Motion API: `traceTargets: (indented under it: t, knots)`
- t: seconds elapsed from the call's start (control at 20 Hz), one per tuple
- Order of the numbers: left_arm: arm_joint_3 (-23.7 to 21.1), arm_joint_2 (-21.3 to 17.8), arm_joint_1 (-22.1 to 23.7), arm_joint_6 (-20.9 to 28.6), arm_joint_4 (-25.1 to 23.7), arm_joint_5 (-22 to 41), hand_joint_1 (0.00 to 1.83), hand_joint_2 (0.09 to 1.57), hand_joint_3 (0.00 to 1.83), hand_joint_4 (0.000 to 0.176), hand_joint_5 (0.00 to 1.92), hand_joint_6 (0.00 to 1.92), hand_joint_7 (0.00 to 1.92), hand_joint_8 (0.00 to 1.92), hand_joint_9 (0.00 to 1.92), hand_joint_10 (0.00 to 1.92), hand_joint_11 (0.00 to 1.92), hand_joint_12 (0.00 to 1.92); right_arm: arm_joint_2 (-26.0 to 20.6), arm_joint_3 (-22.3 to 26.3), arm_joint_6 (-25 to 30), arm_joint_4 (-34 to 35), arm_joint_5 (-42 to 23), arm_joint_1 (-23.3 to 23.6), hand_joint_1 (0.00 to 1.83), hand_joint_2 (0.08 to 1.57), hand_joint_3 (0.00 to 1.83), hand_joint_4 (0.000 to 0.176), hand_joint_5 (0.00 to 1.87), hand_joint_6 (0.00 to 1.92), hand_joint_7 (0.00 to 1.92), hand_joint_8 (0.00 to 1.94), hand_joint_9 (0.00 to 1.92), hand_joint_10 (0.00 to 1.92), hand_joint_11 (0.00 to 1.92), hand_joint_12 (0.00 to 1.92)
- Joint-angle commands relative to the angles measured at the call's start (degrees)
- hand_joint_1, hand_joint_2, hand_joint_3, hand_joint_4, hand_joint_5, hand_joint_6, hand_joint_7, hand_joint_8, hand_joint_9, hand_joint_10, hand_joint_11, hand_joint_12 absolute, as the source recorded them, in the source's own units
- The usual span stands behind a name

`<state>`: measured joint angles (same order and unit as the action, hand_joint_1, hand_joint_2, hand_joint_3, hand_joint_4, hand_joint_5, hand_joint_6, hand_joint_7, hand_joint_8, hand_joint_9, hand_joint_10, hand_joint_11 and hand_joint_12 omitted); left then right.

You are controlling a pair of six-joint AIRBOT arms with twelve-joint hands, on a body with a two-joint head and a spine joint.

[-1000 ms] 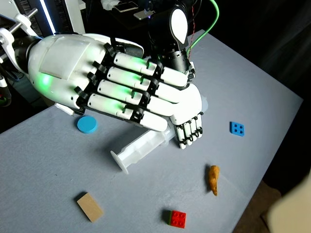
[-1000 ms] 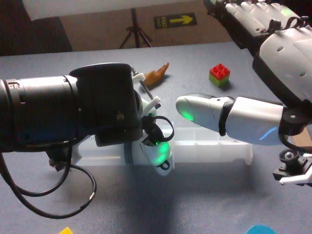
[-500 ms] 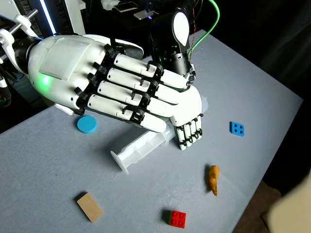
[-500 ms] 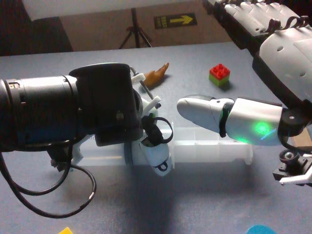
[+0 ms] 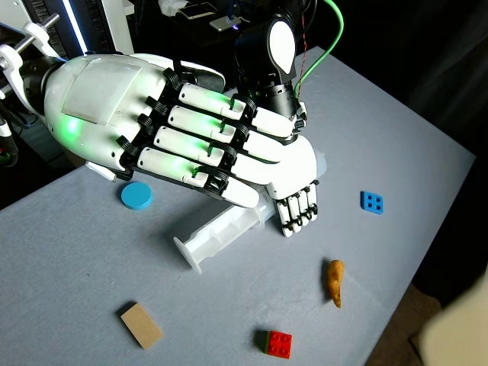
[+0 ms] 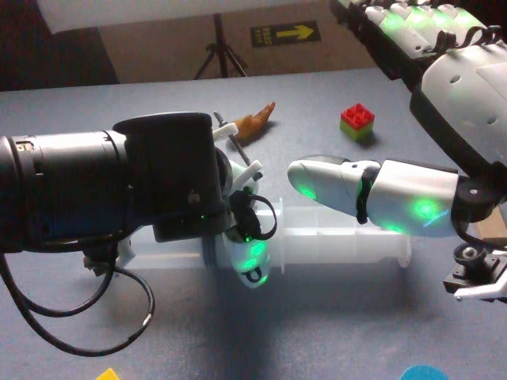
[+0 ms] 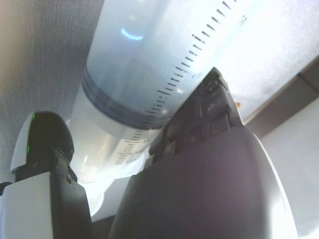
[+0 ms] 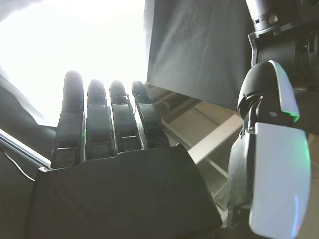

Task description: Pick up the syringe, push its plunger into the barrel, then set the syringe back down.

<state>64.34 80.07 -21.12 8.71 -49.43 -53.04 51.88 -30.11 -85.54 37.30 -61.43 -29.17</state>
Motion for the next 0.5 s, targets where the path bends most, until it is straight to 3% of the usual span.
traceTargets:
  t: [0.0,0.15,0.25,0.4,0.45]
  knots:
    - [0.48,0.23,-0.66,-0.16,-2.42,0.37,0.83,1.12,0.0,0.0,0.07,0.0,0.07,0.0,0.07,0.01,0.08,0.06,-0.18,0.31,0.46,-3.93,-5.44,0.45,0.38,0.9,0.0,0.0,0.03,0.01,0.04,0.01,0.05,0.01,0.0,0.36]
    - [0.56,0.22,-0.69,-0.12,-2.42,0.37,0.93,1.13,0.0,0.0,0.26,0.01,0.28,0.01,0.26,0.01,0.0,0.61,-0.17,0.31,0.46,-3.93,-5.49,0.37,0.36,0.9,0.0,0.0,0.04,0.01,0.04,0.0,0.04,0.0,0.0,0.33]
    - [0.6,0.23,-0.7,-0.07,-2.42,0.39,0.98,1.15,0.0,0.0,0.36,0.01,0.39,0.01,0.37,0.02,0.0,0.86,-0.13,0.31,0.46,-3.93,-5.49,0.33,0.37,0.9,0.0,0.0,0.04,0.0,0.03,0.0,0.03,0.0,0.0,0.33]
    - [0.6,0.23,-0.87,0.0,-2.42,0.41,1.07,1.16,0.0,0.0,0.44,0.01,0.5,0.01,0.51,0.02,0.05,1.04,-0.11,0.31,0.46,-3.93,-5.49,0.12,0.34,0.92,0.0,0.0,0.03,0.0,0.02,0.0,0.02,0.0,0.0,0.3]
    - [0.59,0.23,-0.97,0.1,-2.43,0.41,1.16,1.17,0.0,0.0,0.55,0.01,0.65,0.01,0.67,0.04,0.19,1.06,-0.09,0.31,0.46,-3.93,-5.5,0.03,0.35,0.92,0.0,0.0,0.04,0.01,0.04,0.01,0.04,0.01,0.0,0.29]
